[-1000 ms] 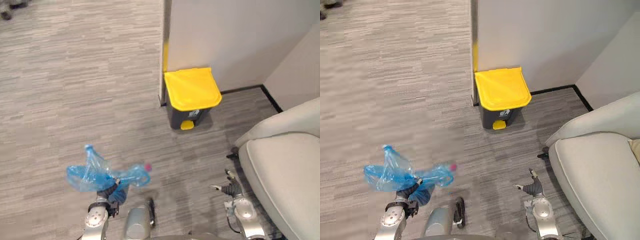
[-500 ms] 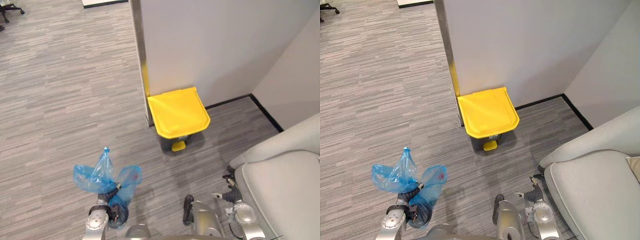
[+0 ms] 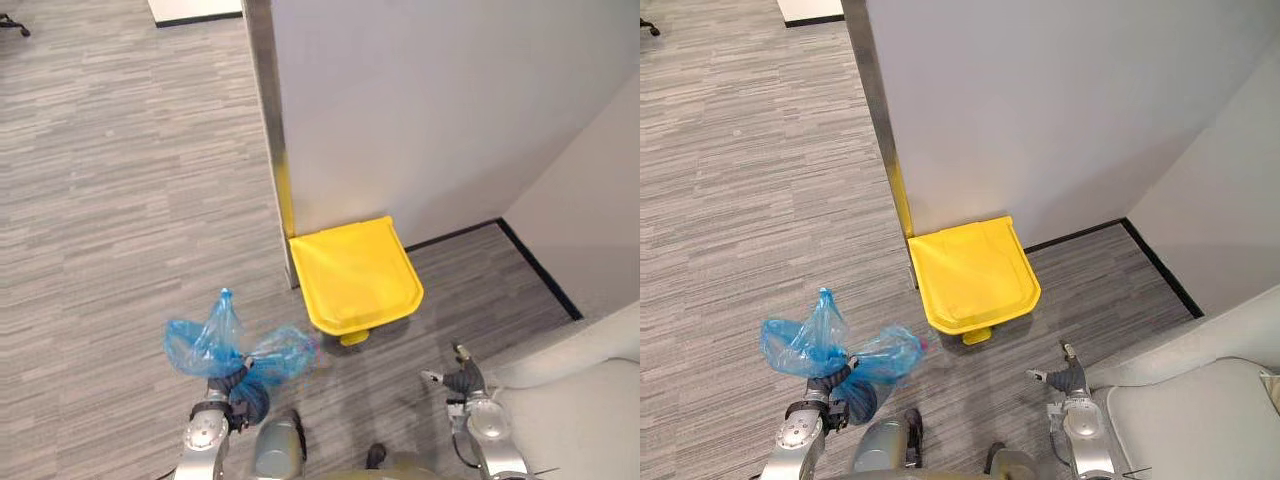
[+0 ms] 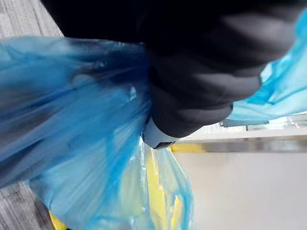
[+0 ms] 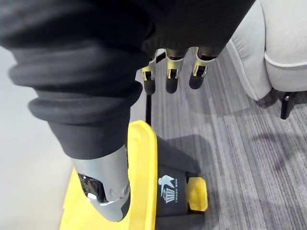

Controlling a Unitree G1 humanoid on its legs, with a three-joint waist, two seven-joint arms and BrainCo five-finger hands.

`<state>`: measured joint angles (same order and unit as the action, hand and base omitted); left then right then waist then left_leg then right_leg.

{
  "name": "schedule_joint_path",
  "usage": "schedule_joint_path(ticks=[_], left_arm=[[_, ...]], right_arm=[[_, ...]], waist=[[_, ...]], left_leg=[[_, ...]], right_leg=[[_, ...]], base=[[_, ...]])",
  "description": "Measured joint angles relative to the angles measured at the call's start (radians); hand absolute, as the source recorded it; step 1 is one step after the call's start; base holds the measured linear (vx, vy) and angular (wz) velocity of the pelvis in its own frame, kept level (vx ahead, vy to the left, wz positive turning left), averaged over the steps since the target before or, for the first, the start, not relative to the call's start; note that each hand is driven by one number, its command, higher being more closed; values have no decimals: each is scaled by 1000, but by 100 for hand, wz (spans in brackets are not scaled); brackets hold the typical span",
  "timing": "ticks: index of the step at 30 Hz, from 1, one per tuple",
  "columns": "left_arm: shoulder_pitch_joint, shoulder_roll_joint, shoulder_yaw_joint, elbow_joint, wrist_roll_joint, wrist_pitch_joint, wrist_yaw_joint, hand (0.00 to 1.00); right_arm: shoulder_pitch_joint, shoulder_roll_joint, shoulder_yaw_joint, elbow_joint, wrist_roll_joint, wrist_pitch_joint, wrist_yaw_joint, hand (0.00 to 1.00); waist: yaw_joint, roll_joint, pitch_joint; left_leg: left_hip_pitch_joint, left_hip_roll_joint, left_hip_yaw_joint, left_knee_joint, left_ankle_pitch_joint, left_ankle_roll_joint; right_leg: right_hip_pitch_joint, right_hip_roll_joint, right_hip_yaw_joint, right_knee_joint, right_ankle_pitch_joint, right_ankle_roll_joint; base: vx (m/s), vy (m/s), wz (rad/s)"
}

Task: Gather rubbish on tea table into small bin, then transfer packed bag to large trash can.

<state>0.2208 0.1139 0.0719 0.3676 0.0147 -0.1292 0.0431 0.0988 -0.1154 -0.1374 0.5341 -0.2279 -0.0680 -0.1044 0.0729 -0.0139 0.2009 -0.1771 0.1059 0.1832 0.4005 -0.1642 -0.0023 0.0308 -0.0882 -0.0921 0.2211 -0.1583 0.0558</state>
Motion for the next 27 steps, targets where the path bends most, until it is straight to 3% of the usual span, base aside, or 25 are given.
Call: schedule_joint_path(ticks=[3, 4, 7, 9, 10, 11, 12, 15, 20, 27], left_arm=[[27, 11, 0, -5, 1, 1, 1, 100], [38, 13, -3, -4, 1, 3, 1, 100], [44, 28, -15, -5, 8, 4, 1, 100], [41, 36, -18, -6, 9, 4, 4, 100], [38, 47, -17, -4, 9, 4, 4, 100], [36, 55, -17, -3, 9, 3, 4, 100], [28, 46, -12, 8, 9, 6, 5, 100], [27, 3, -11, 14, 9, 7, 3, 100], [25, -2, -11, 44, 9, 7, 2, 100], [-9, -12, -25, 74, 8, 6, 3, 100]], right_arm=[[-2, 0, 0, 1, -10, -1, 0, 0], [0, 0, 1, 2, -12, 0, 0, 0], [50, 2, 2, 3, -17, 1, 1, 0], [66, 5, 26, 3, -18, 3, 2, 0], [66, 7, 34, 3, -18, 2, 2, 0], [70, 10, 34, 4, -17, 2, 1, 0], [70, 4, 30, 18, -17, 1, 0, 0], [49, -4, 30, 41, -17, 2, 1, 0], [39, -5, 28, 54, -17, 2, 0, 0], [43, -9, 9, 116, -7, 1, -7, 0]], waist=[[-3, 3, 1], [-4, 1, 1], [-13, -8, -1], [-20, -15, -7], [-34, -23, -12], [-33, -48, -28], [-33, -43, -32], [-28, 5, -48], [-28, 10, -53], [-32, 7, -57]], left_leg=[[52, -1, 16, -4, -62, 9], [70, -5, 18, -4, -81, 12], [106, -25, 7, -13, -95, 22], [101, -25, -22, -11, -100, 15], [93, -28, -44, -4, -96, 8], [85, -49, -58, 6, -100, 1], [83, -47, -76, 17, -104, -5], [82, -17, -100, -13, -95, -23], [120, 1, -102, -78, -77, -48], [115, -18, -128, -123, -27, -44]], right_leg=[[-40, -17, 26, 149, -35, 54], [-90, -31, 25, 277, -44, 68], [-160, -60, 28, 457, -62, 59], [-194, -42, 38, 426, -125, 41], [-195, -28, 42, 332, -113, 29], [-194, -33, 44, 236, -80, 30], [-180, -34, 37, 231, -84, 35], [-144, -2, 9, 161, -65, 14], [-88, 31, 5, 58, -20, 3], [-27, 14, -45, -69, 41, 10]], base=[[76, 54, -29], [35, 41, -13], [81, -1, 19], [105, -80, 42], [113, -143, 60], [129, -167, 63], [128, -120, 40], [104, -97, 15], [73, -55, -4], [21, 20, 20]])
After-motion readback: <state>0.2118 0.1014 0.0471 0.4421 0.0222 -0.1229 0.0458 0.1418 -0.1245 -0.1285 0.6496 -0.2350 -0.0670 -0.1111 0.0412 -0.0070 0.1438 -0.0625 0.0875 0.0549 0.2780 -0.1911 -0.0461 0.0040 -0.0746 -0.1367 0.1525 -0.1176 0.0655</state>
